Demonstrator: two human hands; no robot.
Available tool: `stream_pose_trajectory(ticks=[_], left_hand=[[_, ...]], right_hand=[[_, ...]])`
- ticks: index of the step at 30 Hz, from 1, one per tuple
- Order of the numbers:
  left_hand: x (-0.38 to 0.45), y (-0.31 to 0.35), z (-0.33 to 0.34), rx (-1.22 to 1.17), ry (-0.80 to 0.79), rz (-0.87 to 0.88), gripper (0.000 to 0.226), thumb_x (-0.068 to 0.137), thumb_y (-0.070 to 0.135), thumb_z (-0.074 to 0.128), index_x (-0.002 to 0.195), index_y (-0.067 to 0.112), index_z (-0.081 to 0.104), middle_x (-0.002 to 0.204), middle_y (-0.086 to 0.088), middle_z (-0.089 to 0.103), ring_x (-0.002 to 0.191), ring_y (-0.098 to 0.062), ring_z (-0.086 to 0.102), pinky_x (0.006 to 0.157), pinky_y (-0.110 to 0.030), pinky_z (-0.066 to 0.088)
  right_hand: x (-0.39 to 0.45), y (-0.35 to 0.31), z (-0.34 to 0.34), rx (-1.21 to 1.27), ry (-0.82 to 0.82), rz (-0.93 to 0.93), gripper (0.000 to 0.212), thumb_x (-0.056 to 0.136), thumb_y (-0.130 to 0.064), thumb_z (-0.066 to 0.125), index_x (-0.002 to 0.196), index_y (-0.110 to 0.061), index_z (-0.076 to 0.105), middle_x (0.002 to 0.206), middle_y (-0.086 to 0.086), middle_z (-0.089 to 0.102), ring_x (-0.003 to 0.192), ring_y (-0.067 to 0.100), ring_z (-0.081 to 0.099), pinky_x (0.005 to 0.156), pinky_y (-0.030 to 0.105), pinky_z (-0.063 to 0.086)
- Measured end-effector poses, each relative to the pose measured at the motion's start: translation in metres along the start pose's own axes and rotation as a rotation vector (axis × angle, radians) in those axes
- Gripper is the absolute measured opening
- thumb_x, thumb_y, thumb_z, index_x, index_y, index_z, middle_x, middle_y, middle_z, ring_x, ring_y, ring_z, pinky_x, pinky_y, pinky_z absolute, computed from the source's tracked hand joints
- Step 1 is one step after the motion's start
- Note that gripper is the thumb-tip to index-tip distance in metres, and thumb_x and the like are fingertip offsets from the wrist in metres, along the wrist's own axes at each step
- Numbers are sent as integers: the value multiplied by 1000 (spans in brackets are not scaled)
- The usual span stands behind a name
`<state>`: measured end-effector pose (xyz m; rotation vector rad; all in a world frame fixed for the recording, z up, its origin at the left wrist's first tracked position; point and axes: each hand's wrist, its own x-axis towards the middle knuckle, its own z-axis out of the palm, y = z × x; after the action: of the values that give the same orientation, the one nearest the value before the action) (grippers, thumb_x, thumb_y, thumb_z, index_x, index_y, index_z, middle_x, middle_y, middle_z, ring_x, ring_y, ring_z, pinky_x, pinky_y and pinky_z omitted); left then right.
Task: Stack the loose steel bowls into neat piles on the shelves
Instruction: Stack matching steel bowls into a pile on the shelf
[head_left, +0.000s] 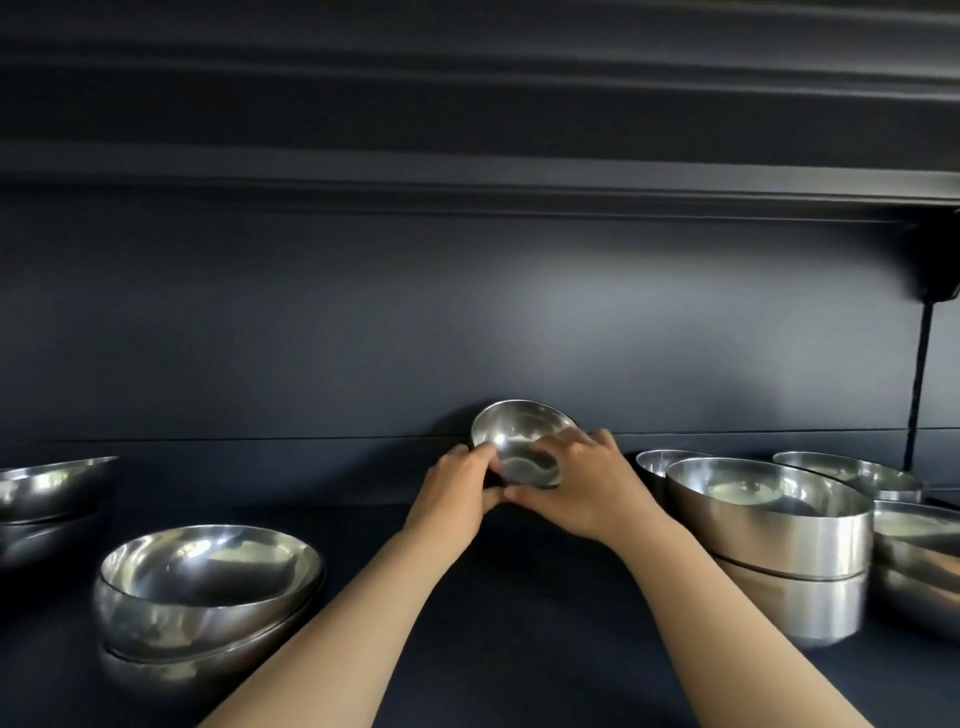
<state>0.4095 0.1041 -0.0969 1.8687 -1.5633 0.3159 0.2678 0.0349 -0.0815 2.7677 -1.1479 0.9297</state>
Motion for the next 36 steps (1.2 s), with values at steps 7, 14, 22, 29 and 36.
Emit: stream_pose_trajectory(ticks=[7, 14, 22, 29, 36], left_hand=[[-15, 7, -27, -261, 38, -83, 23, 82, 26, 70, 83, 21, 47, 128, -4, 43, 115, -25, 46, 81, -26, 35], [-54, 15, -46, -237, -69, 56, 24, 82, 25, 70, 74, 23, 47, 156, 10, 18, 140, -13, 25, 98, -22, 21], [-78, 30, -57, -126, -263, 207, 17, 88, 29, 62, 81, 30, 47, 90, 6, 64, 83, -15, 58, 77, -37, 50], [-85, 42, -60, -113, -324, 272, 10, 87, 30, 62, 86, 28, 52, 92, 8, 64, 82, -14, 57, 71, -30, 45], [-92, 43, -58, -106, -325, 281, 8, 89, 31, 61, 90, 30, 53, 75, 17, 49, 71, 1, 43, 57, -18, 30]], right_hand=[[-15, -10, -29, 33, -34, -181, 30, 81, -34, 68, 109, -23, 62, 119, -6, 55, 116, 19, 42, 97, 35, 37], [-49, -13, -51, 87, -139, -260, 7, 87, -19, 63, 92, -18, 67, 81, -7, 61, 72, 9, 52, 69, 22, 37], [-86, -6, -68, 6, -171, -245, 6, 86, -26, 63, 90, -23, 67, 82, -14, 57, 67, -1, 47, 66, 20, 33], [-105, 2, -78, -3, -197, -224, 6, 84, -28, 66, 88, -24, 68, 85, -11, 62, 64, -6, 48, 61, 9, 35], [-111, 1, -78, -26, -253, -216, 7, 85, -29, 64, 89, -25, 68, 100, -10, 66, 72, 2, 49, 66, 17, 34]])
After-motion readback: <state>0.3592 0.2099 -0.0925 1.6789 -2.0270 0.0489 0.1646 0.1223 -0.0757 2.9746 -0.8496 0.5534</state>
